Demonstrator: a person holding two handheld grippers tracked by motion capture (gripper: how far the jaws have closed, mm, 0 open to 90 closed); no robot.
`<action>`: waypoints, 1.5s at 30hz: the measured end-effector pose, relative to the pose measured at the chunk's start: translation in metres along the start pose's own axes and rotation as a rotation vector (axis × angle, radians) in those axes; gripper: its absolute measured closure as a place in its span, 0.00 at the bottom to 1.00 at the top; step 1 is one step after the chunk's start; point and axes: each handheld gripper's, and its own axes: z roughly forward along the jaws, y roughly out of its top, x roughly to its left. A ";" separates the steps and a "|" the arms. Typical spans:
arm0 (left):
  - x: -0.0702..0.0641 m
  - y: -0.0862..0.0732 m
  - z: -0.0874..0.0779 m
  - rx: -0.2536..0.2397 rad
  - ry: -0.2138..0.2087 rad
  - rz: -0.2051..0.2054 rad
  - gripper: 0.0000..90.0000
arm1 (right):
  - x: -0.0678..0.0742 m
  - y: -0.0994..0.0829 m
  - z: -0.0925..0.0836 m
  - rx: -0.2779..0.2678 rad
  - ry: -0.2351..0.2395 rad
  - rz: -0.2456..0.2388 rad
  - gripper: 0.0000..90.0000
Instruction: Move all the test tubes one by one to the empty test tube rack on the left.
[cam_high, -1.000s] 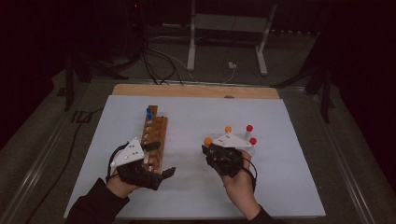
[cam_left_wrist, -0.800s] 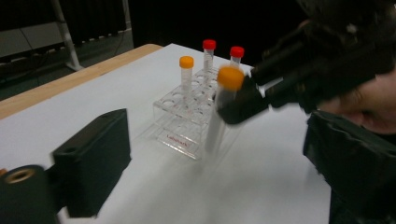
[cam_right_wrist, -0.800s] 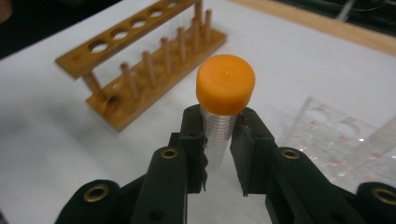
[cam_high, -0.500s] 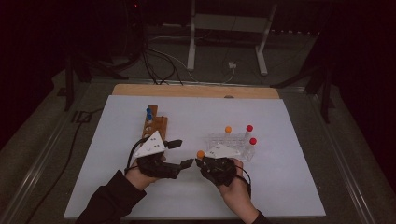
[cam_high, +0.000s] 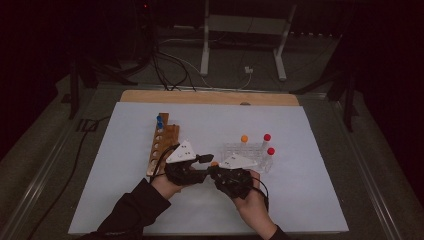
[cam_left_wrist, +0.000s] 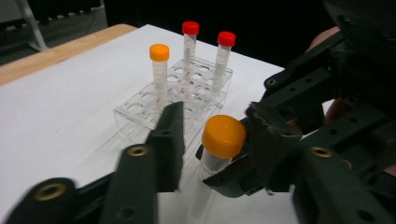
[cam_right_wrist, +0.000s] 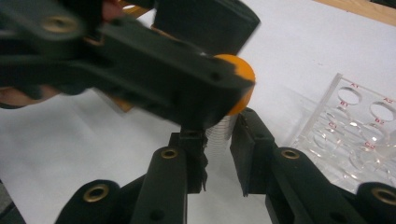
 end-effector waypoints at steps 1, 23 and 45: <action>0.001 0.000 0.000 -0.003 -0.008 -0.005 0.72 | 0.000 0.000 0.000 0.001 0.000 -0.001 0.83; 0.016 0.016 -0.028 -0.062 0.065 0.016 0.80 | -0.012 0.004 -0.009 -0.076 0.004 0.055 0.38; 0.059 0.034 -0.093 -0.115 0.264 0.000 0.80 | -0.036 0.000 -0.029 -0.192 0.011 0.063 0.00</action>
